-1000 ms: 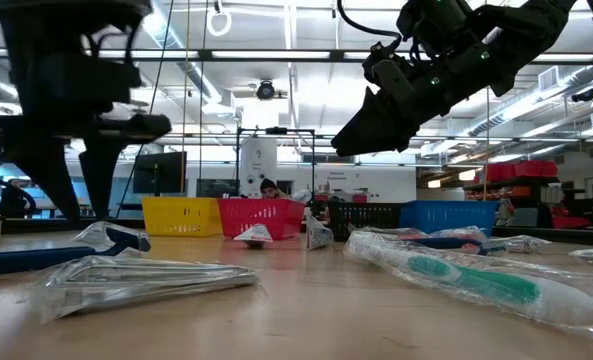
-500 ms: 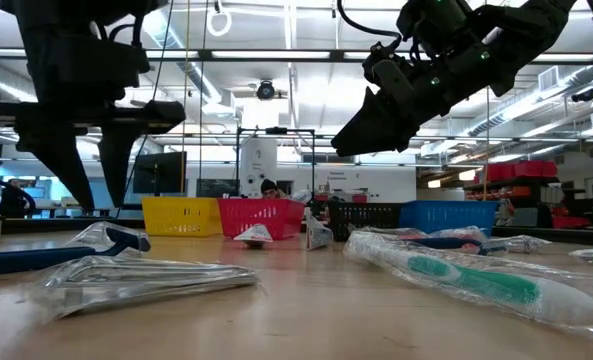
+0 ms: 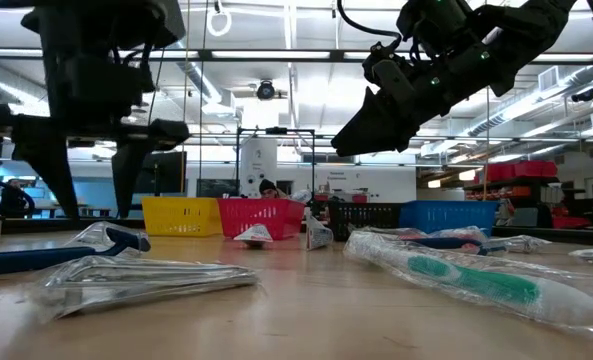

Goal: Pick & Place Travel size toiletries
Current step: Put the white toothpaste into the black bin

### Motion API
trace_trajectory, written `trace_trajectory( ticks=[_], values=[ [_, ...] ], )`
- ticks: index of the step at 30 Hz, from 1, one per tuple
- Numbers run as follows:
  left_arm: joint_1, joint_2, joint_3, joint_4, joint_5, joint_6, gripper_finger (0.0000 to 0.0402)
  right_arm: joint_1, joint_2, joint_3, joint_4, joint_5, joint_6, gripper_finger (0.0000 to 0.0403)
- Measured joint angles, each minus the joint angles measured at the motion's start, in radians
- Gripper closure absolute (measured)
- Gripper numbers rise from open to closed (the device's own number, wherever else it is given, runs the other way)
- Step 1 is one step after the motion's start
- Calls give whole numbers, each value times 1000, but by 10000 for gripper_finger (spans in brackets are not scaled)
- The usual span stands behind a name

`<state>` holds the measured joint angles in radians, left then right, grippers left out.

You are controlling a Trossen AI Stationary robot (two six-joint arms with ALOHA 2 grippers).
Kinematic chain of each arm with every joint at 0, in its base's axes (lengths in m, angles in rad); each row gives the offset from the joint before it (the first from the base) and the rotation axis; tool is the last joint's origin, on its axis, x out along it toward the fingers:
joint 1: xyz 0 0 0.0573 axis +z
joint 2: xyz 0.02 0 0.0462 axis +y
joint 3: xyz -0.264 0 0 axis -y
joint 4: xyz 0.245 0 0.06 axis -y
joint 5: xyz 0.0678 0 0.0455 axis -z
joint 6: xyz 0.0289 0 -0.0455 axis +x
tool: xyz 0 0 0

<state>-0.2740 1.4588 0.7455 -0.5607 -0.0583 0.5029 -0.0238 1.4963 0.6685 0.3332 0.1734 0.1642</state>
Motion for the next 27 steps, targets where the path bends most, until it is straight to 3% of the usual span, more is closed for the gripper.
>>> trace_trajectory(
  ticks=[9, 17, 27],
  values=[
    [10, 51, -14, 65, 13, 80, 188, 0, 0, 0, 1, 0, -23, 214],
    [12, 136, 9, 68, 4, 159, 207, 0, 0, 0, 15, 0, -23, 214],
    [16, 136, 13, 53, 17, 18, 258, -1, 0, 0, 15, 0, -27, 214]
  ],
)
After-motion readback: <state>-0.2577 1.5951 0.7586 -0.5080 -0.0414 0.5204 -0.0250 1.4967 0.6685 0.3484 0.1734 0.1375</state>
